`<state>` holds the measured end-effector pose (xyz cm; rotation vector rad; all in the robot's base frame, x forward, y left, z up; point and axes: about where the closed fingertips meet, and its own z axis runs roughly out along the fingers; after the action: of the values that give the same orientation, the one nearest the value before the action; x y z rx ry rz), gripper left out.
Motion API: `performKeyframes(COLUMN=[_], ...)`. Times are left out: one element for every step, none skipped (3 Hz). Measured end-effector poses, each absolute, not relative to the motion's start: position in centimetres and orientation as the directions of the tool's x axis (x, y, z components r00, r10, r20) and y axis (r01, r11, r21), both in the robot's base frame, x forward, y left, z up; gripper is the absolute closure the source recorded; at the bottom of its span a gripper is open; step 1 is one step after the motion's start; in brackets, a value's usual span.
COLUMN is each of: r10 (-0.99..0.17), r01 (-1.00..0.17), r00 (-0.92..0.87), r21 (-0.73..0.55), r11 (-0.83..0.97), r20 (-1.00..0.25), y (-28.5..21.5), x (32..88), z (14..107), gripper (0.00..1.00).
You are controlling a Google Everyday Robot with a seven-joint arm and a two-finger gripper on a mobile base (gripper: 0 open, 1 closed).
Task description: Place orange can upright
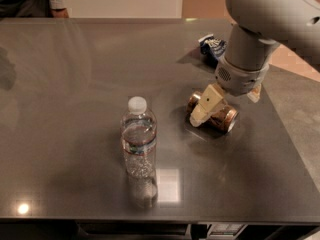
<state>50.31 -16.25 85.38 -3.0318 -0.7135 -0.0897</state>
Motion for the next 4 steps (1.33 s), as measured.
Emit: performKeyframes(r10=[0.506,0.560,0.605,0.634], r01=[0.506,0.560,0.604,0.632], r00=[0.862,0.828,0.796,0.773], r21=[-0.004,-0.013,-0.035,-0.051], r11=[-0.863,-0.828,-0.796,-0.773], r20=[0.038,0.011,-0.008,-0.019], y=[-16.19,-16.11,-16.05,-15.96], x=[50.55,50.25,50.26,50.64], z=[84.81,84.21,84.02,83.91], gripper=[0.00,0.00,0.00,0.17])
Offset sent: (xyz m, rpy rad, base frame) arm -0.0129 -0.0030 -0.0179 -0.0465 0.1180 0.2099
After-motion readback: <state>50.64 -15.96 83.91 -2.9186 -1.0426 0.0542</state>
